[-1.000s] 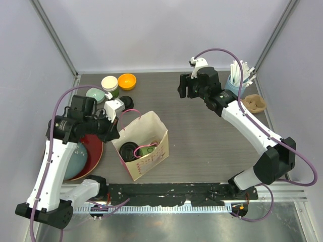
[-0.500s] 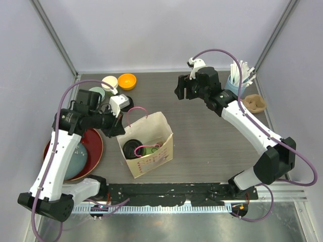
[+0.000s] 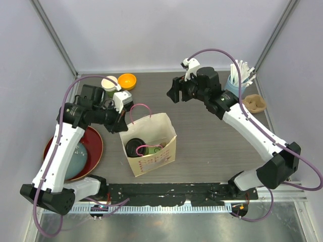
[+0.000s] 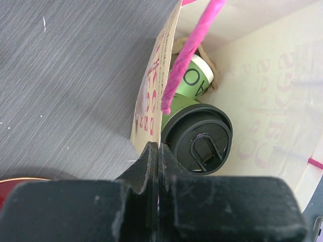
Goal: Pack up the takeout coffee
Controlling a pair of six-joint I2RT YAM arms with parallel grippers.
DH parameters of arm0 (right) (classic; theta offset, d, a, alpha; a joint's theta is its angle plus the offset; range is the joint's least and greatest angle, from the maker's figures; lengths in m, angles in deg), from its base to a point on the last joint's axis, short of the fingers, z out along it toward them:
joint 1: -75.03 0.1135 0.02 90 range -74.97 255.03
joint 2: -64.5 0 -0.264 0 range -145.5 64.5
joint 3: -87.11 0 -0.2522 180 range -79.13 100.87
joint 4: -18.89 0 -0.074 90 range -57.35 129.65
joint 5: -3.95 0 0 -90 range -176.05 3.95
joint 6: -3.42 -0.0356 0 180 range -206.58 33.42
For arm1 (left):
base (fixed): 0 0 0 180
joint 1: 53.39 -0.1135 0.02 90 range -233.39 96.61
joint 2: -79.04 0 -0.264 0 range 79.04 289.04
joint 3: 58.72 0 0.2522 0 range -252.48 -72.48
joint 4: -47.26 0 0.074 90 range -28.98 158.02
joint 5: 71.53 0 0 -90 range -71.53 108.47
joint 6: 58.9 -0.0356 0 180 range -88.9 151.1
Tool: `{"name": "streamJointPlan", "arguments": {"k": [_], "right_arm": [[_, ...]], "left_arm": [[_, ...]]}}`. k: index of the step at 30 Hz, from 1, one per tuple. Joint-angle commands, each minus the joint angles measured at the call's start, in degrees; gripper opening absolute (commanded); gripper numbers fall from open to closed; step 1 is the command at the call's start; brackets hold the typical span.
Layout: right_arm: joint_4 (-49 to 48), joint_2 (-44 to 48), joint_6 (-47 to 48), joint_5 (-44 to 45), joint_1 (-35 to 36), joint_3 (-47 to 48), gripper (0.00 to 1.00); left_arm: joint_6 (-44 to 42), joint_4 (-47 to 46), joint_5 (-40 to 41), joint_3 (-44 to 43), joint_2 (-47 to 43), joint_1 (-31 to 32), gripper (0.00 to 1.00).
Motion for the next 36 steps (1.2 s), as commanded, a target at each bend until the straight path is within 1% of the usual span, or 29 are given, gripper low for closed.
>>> {"name": "streamJointPlan", "arguments": {"k": [1,8,21,36], "right_arm": [[-0.81,2.17,2.75,-1.72,1.80,3.38,0.72],[-0.55,2.87,3.72,-1.11,4.35,4.61,0.72],[0.42,3.66,4.43,-0.41,5.41,4.96,0.72],[0.33,6.12,7.24,-4.45,9.62,4.52,0.72]], "left_arm": [[-0.72,-0.72,-0.71,-2.92,-0.03,0.32,0.00],[-0.80,-0.02,-0.54,-3.71,-0.03,0.32,0.00],[-0.81,0.25,0.96,-3.71,-0.39,0.32,0.00],[-0.10,0.42,1.22,-4.77,-0.74,0.23,0.00]]}}
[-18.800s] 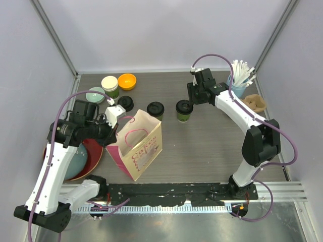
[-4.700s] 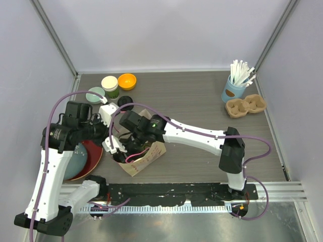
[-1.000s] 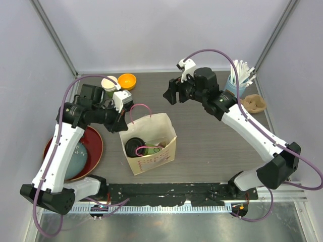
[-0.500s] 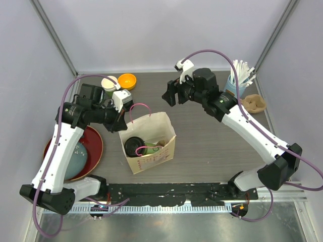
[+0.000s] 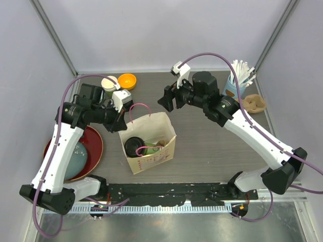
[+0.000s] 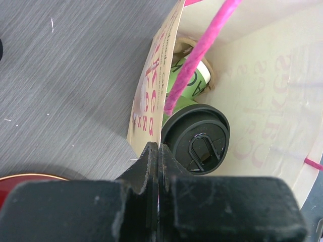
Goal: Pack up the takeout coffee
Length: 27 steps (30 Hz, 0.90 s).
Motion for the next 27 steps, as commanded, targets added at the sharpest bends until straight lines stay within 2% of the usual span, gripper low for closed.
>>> {"name": "streamJointPlan", "arguments": {"k": [1,7,17,22,27], "right_arm": [[-1.72,3.54,2.37,-2.35,1.89,2.16,0.72],[-1.37,4.60,5.00,-3.06,4.26,1.72,0.72],[-0.23,3.64,5.53,-1.21,4.79,2.43,0.73],[0.39,3.11,5.18,5.11,4.79,2.60,0.73],[1.09,2.58,4.83,7.93,4.62,2.78,0.74]], "left_arm": [[0.03,-0.39,0.19,-3.17,-1.04,0.21,0.00],[0.21,0.14,0.54,-4.84,-1.57,0.21,0.00],[0.03,-0.30,0.90,-2.29,-2.01,0.21,0.00],[0.20,-1.17,2.13,-2.03,-1.57,0.21,0.00],[0.47,-1.18,2.48,-1.85,-1.83,0.21,0.12]]}}
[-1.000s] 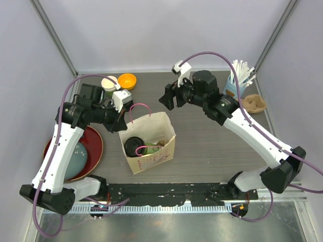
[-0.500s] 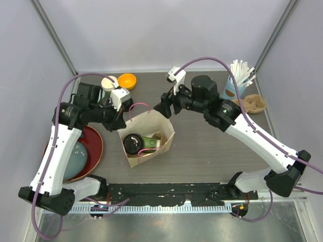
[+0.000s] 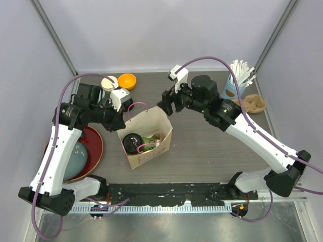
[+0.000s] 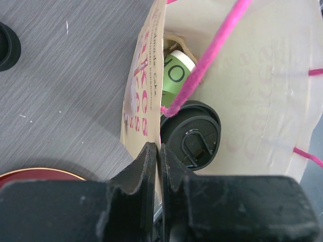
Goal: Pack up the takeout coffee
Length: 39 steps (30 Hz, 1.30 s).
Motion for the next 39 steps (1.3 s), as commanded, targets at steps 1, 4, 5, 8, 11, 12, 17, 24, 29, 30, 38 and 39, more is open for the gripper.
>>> {"name": "streamJointPlan", "arguments": {"k": [1,4,5,8,11,12,17,24,29,30,38,39], "right_arm": [[0.21,-0.15,0.09,4.58,-0.10,2.84,0.75],[0.48,-0.76,0.00,4.85,-0.28,3.28,0.75],[0.48,-0.85,-0.09,4.94,-0.28,3.28,0.75],[0.83,-1.12,-0.18,5.73,-0.45,3.28,0.75],[1.01,-1.20,-0.70,6.52,-1.07,3.20,0.76],[1.01,-1.03,-0.88,6.52,-1.68,3.11,0.76],[1.01,-0.15,-1.67,6.52,-3.35,2.23,0.77],[1.01,0.99,-2.89,6.52,-5.81,0.47,0.78],[0.66,3.00,-5.18,8.37,-13.34,-2.68,0.79],[0.48,3.36,-6.14,8.72,-14.68,-3.65,0.79],[-3.11,7.40,-10.63,11.62,-27.78,-16.21,0.80],[-3.99,8.28,-10.72,12.66,-28.66,-17.62,0.80]], "left_arm": [[0.21,-1.68,0.23,0.07,-1.35,0.12,0.12],[0.21,-1.77,0.32,0.16,-1.35,0.12,0.12],[0.12,-1.68,0.32,0.24,-1.44,0.12,0.12],[0.12,-1.59,0.58,0.24,-1.53,0.12,0.15],[0.21,-1.42,0.75,-0.37,-1.62,0.12,0.25],[0.29,-1.33,0.84,-0.63,-1.70,0.12,0.28],[0.38,-0.98,1.11,-1.51,-1.97,0.12,0.38],[1.00,-1.15,2.77,-1.69,-1.97,0.03,0.57],[3.71,-0.80,8.04,-6.08,-2.14,0.03,0.77],[4.42,-0.89,9.70,-6.78,-2.23,0.12,0.81],[8.99,-2.82,24.90,-11.71,-2.15,-1.28,1.00],[9.52,-4.30,26.67,-11.53,-1.97,-2.07,1.00]]}}
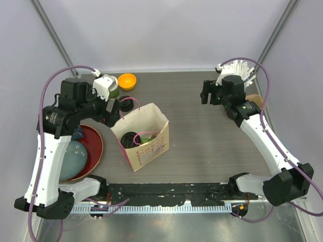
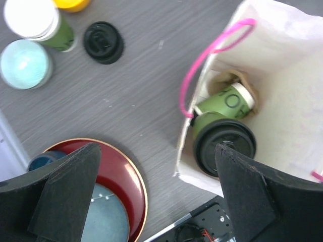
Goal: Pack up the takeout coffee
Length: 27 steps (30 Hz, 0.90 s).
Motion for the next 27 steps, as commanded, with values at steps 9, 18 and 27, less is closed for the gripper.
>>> {"name": "streamJointPlan", "arguments": {"k": [9,18,27], "right_arm": [[-21.12,8.55,-2.95,7.88,-13.26,-24.98,0.80],[-48.27,13.74,1.01,3.85,-17.40,-45.90,0.83],[-74.97,7.88,2.15,7.63,-17.75,-60.57,0.85]], "left_arm": [[7.36,-13.16,4.05,7.24,2.93,-21.47,1.00],[11.93,-40.48,7.74,32.88,-0.68,-23.50,1.00],[14.47,-87.26,15.13,62.88,-0.68,-24.12,1.00]]}}
